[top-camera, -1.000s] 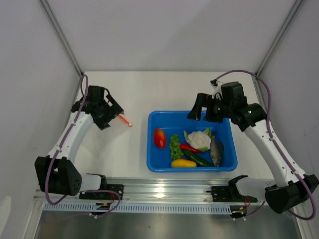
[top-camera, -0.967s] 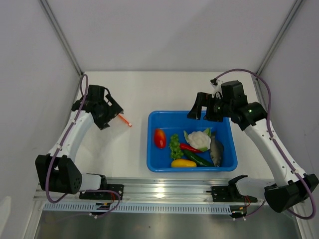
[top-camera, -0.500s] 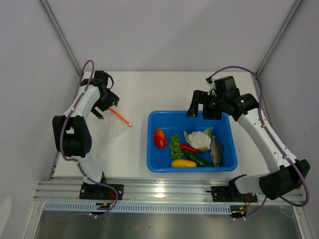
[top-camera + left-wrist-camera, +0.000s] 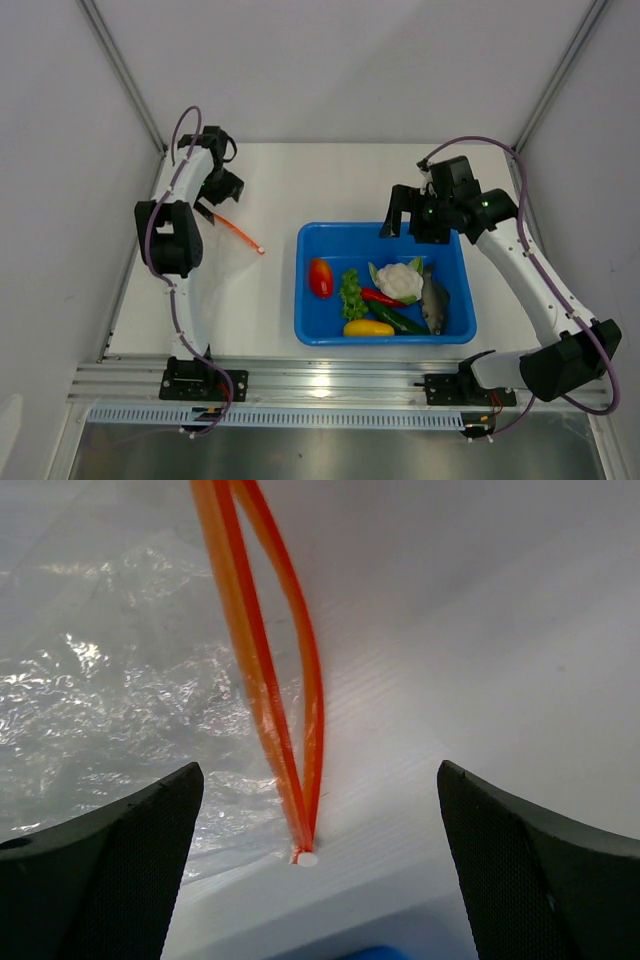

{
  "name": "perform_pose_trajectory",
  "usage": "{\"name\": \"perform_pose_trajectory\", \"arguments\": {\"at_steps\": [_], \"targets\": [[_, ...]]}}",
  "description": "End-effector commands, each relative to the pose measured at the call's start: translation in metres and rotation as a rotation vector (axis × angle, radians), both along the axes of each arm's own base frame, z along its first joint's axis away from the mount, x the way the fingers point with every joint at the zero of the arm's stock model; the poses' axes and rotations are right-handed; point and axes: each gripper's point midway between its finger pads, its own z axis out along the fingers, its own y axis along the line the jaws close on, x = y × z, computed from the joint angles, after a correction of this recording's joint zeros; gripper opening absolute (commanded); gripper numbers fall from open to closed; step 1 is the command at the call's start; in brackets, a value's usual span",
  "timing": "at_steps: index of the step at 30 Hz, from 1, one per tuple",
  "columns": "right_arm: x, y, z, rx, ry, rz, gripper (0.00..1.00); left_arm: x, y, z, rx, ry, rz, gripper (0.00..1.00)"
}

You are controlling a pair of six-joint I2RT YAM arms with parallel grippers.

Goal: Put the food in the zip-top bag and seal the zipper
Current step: Pick up the zipper food storage bag at the center of the board.

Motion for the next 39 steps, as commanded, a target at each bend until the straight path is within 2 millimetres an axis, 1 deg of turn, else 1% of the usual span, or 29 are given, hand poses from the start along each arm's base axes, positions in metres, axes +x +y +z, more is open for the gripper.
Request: {"name": "perform_pose_trajectory", "arguments": {"at_steps": [1, 2, 3, 4, 7, 10, 11, 13, 15, 19, 22, 23, 25, 27, 28, 29, 30, 31, 32, 34, 35, 36, 39], "targets": [[0.004, -0.010, 0.006, -0.014, -0.030, -0.030, 0.99, -0.021, 0.013, 0.005, 0.044, 0.080, 0.061, 1.00], [0.006, -0.014, 0.006, -0.011, -0.033, -0.042, 0.99, -0.024, 0.014, 0.003, 0.051, 0.088, 0.062, 0.99], [0.006, -0.015, 0.003, -0.009, -0.030, -0.045, 0.99, -0.025, 0.015, 0.006, 0.055, 0.081, 0.064, 1.00], [0.006, -0.016, 0.002, -0.004, -0.023, -0.047, 0.99, -0.030, 0.016, 0.003, 0.061, 0.097, 0.066, 1.00], [0.008, -0.020, -0.001, -0.005, -0.018, -0.051, 0.99, -0.031, 0.018, 0.002, 0.075, 0.102, 0.067, 0.99], [0.009, -0.023, -0.001, -0.009, -0.023, -0.051, 0.99, -0.034, 0.019, -0.004, 0.082, 0.130, 0.073, 0.99], [0.009, -0.023, -0.001, -0.011, -0.023, -0.050, 0.99, -0.035, 0.019, -0.010, 0.083, 0.148, 0.078, 0.99], [0.008, -0.024, -0.001, -0.010, -0.023, -0.047, 0.99, -0.039, 0.020, -0.015, 0.087, 0.178, 0.081, 0.99], [0.007, -0.025, -0.003, -0.010, -0.021, -0.046, 1.00, -0.038, 0.020, -0.022, 0.089, 0.192, 0.082, 0.99], [0.003, -0.028, -0.005, -0.014, -0.014, -0.051, 0.99, -0.031, 0.020, -0.025, 0.091, 0.174, 0.073, 0.99], [0.002, -0.030, -0.007, -0.014, -0.014, -0.056, 0.99, -0.030, 0.020, -0.027, 0.090, 0.188, 0.066, 0.96], [0.002, -0.031, -0.007, -0.014, -0.012, -0.058, 0.99, -0.031, 0.020, -0.028, 0.089, 0.192, 0.066, 0.93], [0.002, -0.031, -0.008, -0.017, -0.012, -0.058, 0.99, -0.038, 0.020, -0.033, 0.090, 0.220, 0.073, 0.89], [0.002, -0.033, -0.010, -0.017, -0.010, -0.061, 0.99, -0.040, 0.019, -0.035, 0.085, 0.213, 0.068, 0.72], [0.002, -0.032, -0.009, -0.015, -0.012, -0.060, 0.99, -0.047, 0.019, -0.037, 0.085, 0.231, 0.067, 0.72], [0.002, -0.032, -0.009, -0.016, -0.013, -0.059, 0.99, -0.045, 0.019, -0.037, 0.083, 0.217, 0.064, 0.58], [0.002, -0.032, -0.009, -0.012, -0.016, -0.057, 0.99, -0.045, 0.019, -0.036, 0.082, 0.210, 0.063, 0.50], [0.002, -0.033, -0.010, -0.015, -0.012, -0.059, 0.99, -0.049, 0.019, -0.035, 0.084, 0.213, 0.059, 0.44], [0.002, -0.032, -0.011, -0.015, -0.015, -0.055, 0.99, -0.048, 0.019, -0.033, 0.084, 0.201, 0.058, 0.31], [0.002, -0.032, -0.012, -0.014, -0.011, -0.056, 1.00, -0.049, 0.019, -0.032, 0.084, 0.202, 0.051, 0.20], [0.003, -0.032, -0.013, -0.014, -0.013, -0.052, 0.99, -0.050, 0.019, -0.031, 0.083, 0.200, 0.051, 0.08], [0.003, -0.032, -0.014, -0.014, -0.009, -0.051, 0.99, -0.052, 0.019, -0.030, 0.082, 0.208, 0.049, 0.02], [0.003, -0.031, -0.014, -0.014, -0.007, -0.043, 0.99, -0.053, 0.017, -0.024, 0.079, 0.196, 0.043, 0.01]]}}
